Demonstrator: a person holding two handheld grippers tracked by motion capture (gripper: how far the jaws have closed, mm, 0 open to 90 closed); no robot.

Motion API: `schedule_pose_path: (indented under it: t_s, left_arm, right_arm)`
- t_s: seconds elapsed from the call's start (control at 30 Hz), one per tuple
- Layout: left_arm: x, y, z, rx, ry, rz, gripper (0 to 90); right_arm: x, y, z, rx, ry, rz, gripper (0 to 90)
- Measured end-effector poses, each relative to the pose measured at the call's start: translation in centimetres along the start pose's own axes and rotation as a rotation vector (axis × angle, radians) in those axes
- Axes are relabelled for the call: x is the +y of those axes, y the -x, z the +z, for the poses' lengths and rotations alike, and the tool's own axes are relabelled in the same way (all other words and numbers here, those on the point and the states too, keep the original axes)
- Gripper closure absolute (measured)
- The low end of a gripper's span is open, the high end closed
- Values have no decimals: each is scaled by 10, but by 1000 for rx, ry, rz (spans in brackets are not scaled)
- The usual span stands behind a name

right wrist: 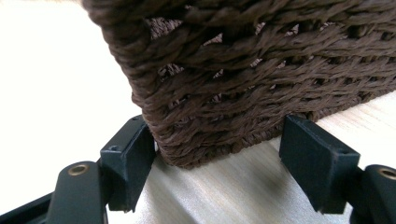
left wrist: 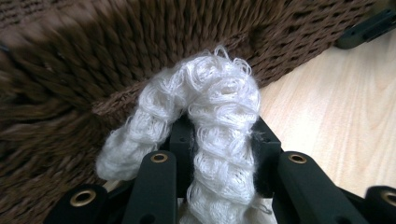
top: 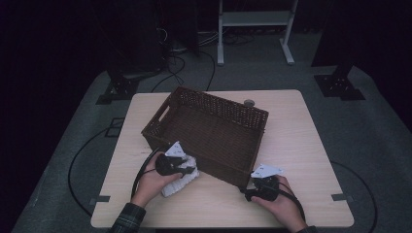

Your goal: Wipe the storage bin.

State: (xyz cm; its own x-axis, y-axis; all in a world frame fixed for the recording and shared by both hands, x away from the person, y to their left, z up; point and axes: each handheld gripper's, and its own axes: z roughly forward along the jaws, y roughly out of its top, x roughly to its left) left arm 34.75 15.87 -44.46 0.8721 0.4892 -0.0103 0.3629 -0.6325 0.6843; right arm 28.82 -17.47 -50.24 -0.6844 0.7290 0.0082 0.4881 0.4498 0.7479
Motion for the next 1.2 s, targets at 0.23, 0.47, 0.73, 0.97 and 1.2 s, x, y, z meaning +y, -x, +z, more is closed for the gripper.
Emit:
schedule_pose_path:
  t_s: [0.23,0.47,0.73,0.97,1.2]
  left_arm:
    - [-6,0,14,-1,-43,-6,683]
    - [-7,2,20,5,-63,3,682]
    - [4,9,4,12,-25,37,682]
    - [8,13,-5,20,-17,59,682]
    - [17,16,-21,16,55,67,682]
  right_arm:
    - [0,0,0,0,0,0,264]
    - [0,0,0,0,-1,1,264]
    - [0,0,0,0,0,0,264]
    - [0,0,0,0,0,0,264]
    - [0,0,0,0,0,0,264]
